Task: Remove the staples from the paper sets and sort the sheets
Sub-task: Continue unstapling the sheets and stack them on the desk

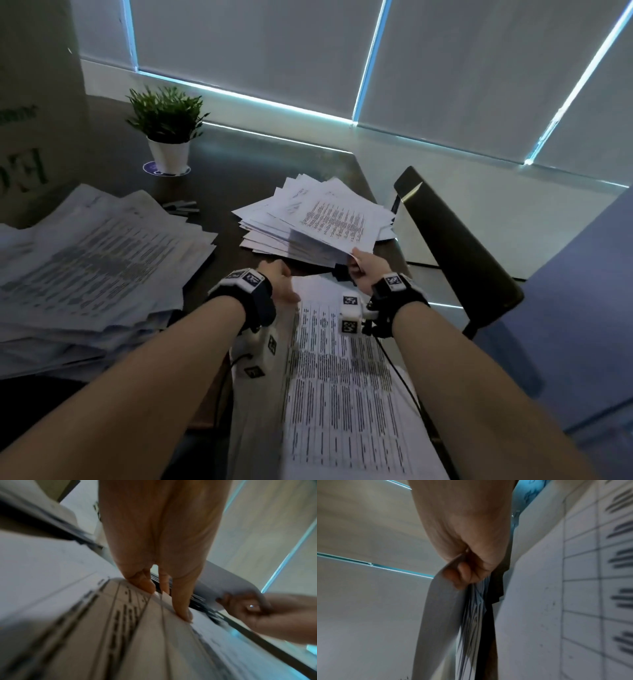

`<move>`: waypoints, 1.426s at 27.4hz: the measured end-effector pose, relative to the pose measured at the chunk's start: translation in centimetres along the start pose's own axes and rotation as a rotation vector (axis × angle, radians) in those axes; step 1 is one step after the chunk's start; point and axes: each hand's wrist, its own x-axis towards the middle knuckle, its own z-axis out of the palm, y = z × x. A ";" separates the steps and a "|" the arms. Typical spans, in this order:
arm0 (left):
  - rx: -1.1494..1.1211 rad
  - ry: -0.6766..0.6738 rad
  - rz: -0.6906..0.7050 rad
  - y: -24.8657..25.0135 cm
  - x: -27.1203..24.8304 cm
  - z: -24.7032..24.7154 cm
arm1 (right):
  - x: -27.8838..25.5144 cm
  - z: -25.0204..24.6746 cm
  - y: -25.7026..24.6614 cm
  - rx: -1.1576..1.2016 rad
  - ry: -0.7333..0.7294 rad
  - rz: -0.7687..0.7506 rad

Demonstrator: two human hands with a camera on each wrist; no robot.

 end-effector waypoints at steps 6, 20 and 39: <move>0.094 0.010 0.037 0.4 -0.1 -0.4 | -1.1 1.5 -1.1 0.261 -0.304 0.011; -0.265 0.127 0.249 1.0 -1.8 -0.4 | -5.0 -4.5 4.5 -0.490 -0.255 -0.291; -1.187 -0.486 0.002 -1.1 -2.0 0.4 | -4.5 -6.0 4.9 -0.437 -0.262 -0.419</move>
